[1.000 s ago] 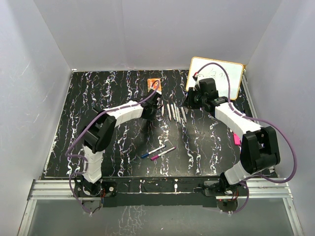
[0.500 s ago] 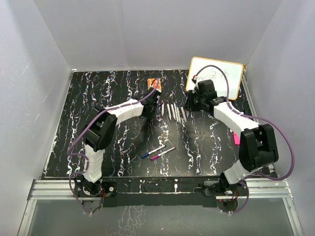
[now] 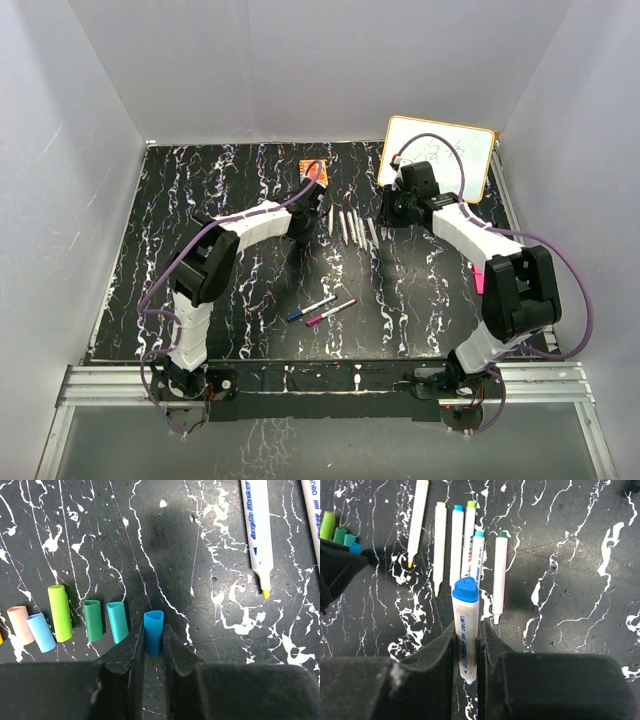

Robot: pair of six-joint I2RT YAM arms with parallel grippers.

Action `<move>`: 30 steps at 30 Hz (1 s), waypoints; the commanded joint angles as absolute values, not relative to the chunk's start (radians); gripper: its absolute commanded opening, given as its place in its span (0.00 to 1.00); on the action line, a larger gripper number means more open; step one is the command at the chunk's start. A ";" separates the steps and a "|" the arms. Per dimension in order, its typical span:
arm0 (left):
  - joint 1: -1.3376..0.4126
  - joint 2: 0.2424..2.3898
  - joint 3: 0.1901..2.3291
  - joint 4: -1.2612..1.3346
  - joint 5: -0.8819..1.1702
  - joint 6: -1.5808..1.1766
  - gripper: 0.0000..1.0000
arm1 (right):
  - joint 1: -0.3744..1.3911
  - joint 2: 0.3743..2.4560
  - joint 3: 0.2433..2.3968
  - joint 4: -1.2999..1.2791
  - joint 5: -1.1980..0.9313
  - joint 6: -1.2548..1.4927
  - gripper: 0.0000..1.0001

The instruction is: Open the pen caps

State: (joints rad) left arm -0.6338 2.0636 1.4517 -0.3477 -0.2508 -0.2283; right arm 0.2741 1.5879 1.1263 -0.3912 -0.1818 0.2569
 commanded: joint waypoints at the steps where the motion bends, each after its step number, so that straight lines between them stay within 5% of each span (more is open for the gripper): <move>1: -0.626 2.065 1.482 -0.383 -0.241 -0.235 0.07 | 0.259 1.619 1.200 -0.419 -0.159 0.234 0.00; 30: -0.626 1.989 1.496 -0.401 -0.233 -0.261 0.28 | 0.247 1.864 1.276 -0.458 -0.040 0.213 0.00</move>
